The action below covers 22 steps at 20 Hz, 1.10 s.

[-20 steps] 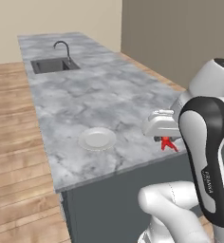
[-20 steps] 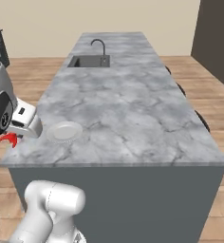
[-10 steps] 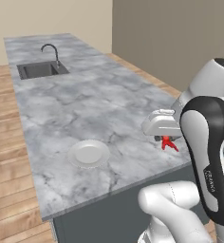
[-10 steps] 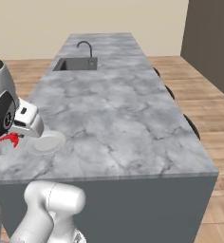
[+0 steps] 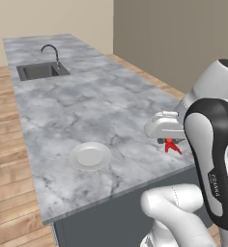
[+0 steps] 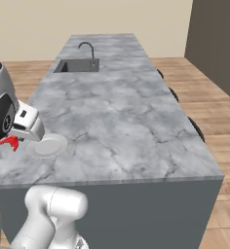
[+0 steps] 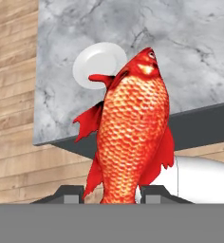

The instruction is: Take the fish from the oven and place it on the plate on the counter.

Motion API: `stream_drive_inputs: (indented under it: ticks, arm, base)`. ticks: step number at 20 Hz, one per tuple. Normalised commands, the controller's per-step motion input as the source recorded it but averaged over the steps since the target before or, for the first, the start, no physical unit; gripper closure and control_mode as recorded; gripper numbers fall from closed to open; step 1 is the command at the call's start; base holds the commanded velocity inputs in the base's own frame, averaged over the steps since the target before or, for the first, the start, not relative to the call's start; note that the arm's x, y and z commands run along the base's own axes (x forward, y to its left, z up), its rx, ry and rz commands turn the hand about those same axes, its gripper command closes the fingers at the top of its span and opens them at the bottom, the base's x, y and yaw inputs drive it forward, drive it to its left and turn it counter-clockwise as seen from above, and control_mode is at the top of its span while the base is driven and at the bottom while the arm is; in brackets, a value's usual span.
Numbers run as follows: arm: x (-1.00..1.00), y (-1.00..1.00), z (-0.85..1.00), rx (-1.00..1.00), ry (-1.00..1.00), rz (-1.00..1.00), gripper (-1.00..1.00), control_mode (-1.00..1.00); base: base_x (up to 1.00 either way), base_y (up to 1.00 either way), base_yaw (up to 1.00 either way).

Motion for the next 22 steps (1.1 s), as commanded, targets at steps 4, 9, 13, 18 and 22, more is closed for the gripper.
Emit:
stream_drive_inputs:
  ticks: [4,9,13,18,22]
  arm:
    - [0.00,0.00,0.00,0.00,0.00,0.00,1.00,1.00]
    - [0.11,0.04,0.00,0.00,0.00,0.00,1.00,-1.00]
    - [0.92,0.26,-0.10,-0.11,-0.04,-0.02,1.00,-1.00]
    - [1.00,0.19,-0.28,-0.10,0.00,-0.05,1.00,-1.00]
    - [0.89,0.19,-0.64,-0.01,0.00,0.00,1.00,-1.00]
  base:
    - [0.00,0.01,0.00]
    - [0.00,0.04,0.00]
    - [0.00,0.00,0.00]
    - [0.00,0.00,0.00]
    - [0.00,0.00,0.00]
